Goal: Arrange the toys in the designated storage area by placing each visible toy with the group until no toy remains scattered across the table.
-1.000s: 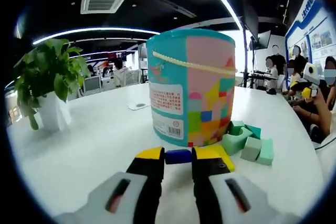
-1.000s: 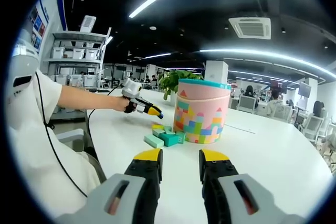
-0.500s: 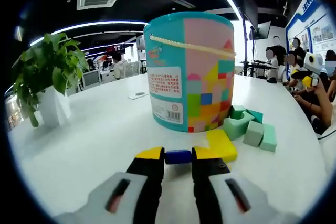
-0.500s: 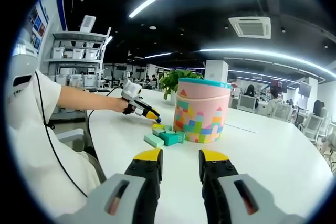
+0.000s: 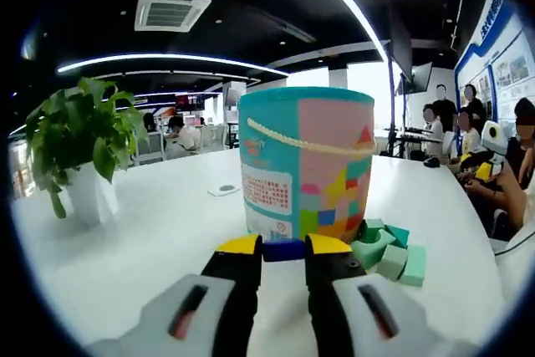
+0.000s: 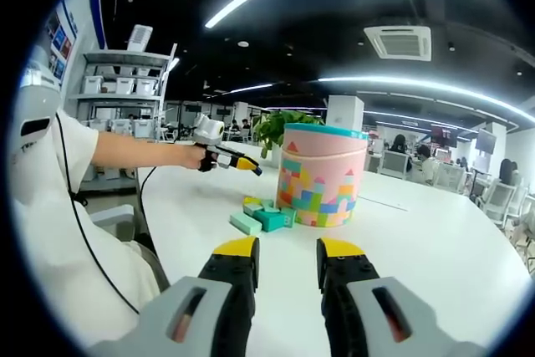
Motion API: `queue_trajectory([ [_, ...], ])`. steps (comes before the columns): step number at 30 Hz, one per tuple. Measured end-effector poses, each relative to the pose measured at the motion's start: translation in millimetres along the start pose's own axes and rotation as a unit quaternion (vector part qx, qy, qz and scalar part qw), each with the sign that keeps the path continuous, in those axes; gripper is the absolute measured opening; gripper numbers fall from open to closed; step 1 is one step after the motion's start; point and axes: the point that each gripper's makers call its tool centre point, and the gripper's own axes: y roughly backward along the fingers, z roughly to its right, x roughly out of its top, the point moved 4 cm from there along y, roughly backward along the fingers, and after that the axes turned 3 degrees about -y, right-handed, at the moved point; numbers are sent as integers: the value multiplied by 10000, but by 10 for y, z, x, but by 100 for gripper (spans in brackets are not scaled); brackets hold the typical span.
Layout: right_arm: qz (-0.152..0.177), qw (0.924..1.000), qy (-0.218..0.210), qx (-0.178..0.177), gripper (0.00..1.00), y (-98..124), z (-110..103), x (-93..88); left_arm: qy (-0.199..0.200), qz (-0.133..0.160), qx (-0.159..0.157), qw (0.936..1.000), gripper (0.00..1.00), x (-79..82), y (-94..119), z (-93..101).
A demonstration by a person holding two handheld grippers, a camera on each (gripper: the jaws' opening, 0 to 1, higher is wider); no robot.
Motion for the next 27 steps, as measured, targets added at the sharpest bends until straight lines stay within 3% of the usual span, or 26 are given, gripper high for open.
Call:
queue_trajectory([
  [10, 16, 10000, 2, 14, 27, -5, -9, 5, 9, 563, -301, 9980, 20, 679, 23, 85],
  [19, 6, 10000, -33, 44, 27, -17, -34, -34, -135, 817, -468, 9955, 20, 1162, -33, 191],
  [27, 49, 10000, -34, 21, 27, 3, -6, -1, -635, 639, -534, 9945, 20, 1483, -303, 275],
])
